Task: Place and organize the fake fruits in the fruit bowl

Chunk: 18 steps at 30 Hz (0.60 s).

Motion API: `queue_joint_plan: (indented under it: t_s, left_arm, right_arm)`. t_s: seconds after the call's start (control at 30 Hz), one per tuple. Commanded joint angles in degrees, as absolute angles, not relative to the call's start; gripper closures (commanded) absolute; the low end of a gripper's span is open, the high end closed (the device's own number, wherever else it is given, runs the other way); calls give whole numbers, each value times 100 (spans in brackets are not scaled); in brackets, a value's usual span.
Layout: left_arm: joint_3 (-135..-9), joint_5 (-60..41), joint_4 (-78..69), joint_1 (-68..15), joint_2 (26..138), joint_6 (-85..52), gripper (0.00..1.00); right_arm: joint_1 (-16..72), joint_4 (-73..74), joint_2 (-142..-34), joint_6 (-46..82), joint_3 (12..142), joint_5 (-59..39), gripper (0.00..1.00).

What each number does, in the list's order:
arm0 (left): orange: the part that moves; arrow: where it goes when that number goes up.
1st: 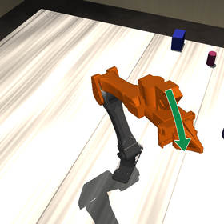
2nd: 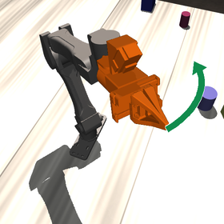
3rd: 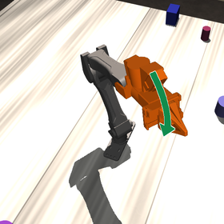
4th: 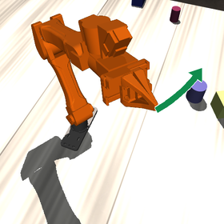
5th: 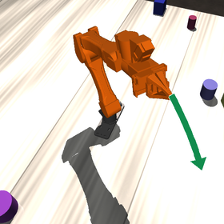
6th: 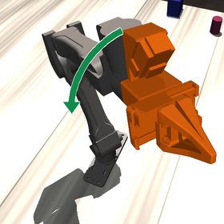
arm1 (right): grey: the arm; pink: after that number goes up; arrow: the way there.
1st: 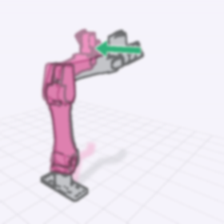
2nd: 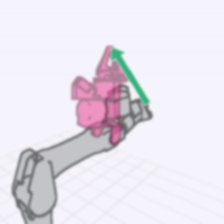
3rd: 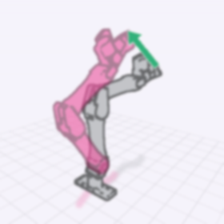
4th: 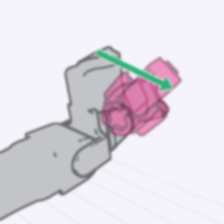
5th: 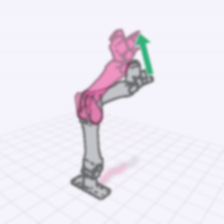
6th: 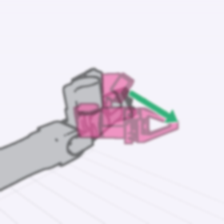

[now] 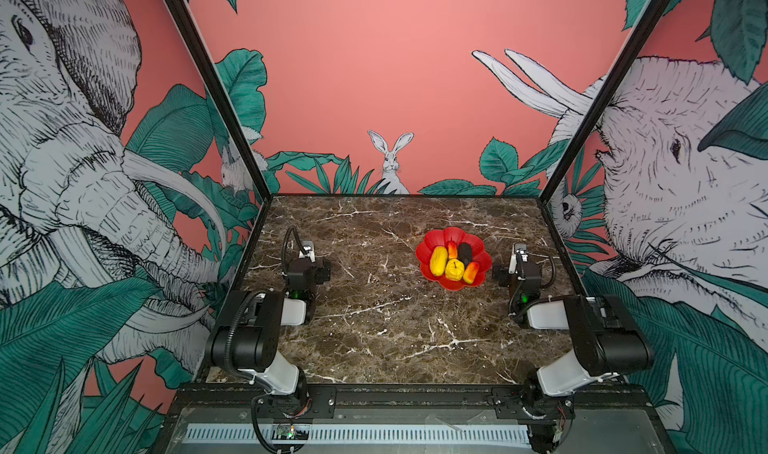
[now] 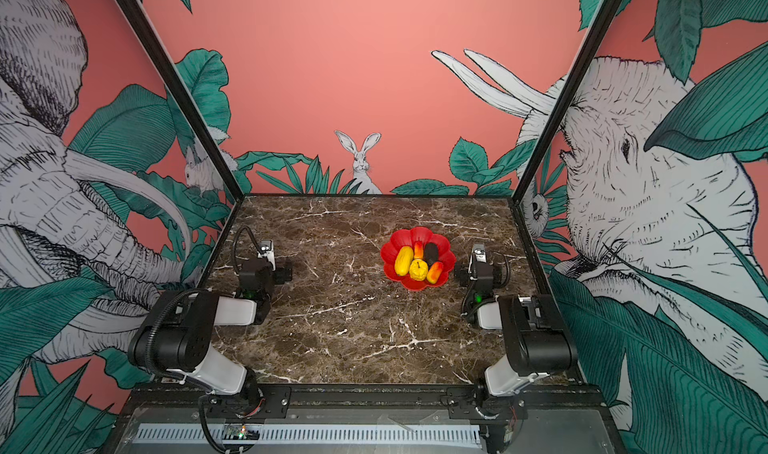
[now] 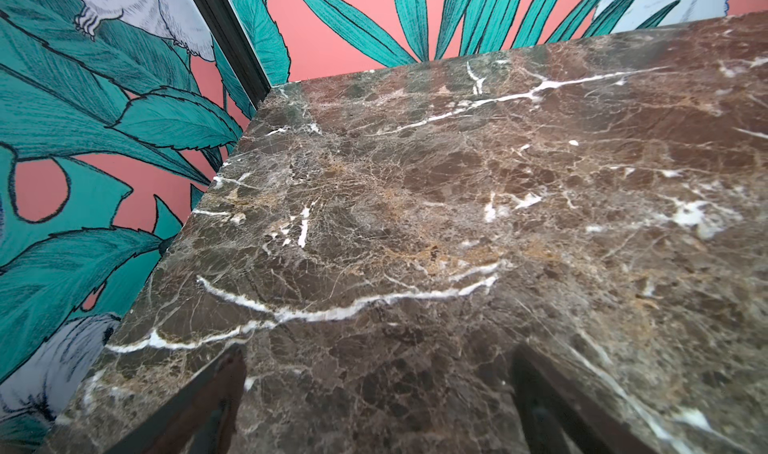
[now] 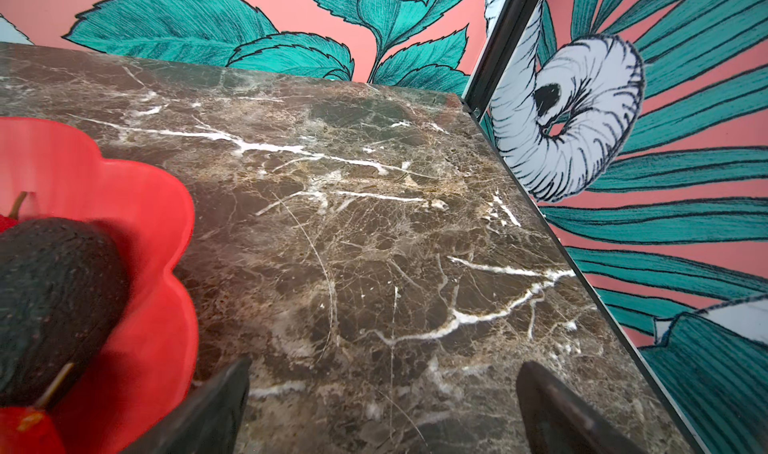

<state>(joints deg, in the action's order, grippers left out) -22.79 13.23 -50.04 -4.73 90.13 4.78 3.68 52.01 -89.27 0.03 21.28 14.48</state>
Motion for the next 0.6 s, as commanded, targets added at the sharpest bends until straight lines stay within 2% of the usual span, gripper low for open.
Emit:
queue_joint_plan:
  t_s: [0.0,0.57]
  left_arm:
    - [-2276,1301,-5143,-464,8890,523,0]
    - [-2285,1297,-5122,-466,8895,521,0]
  right_arm:
    - [360,5409,-8886,66,2151,1441,1]
    - [357,5392,-8886,62,2153,1424,0]
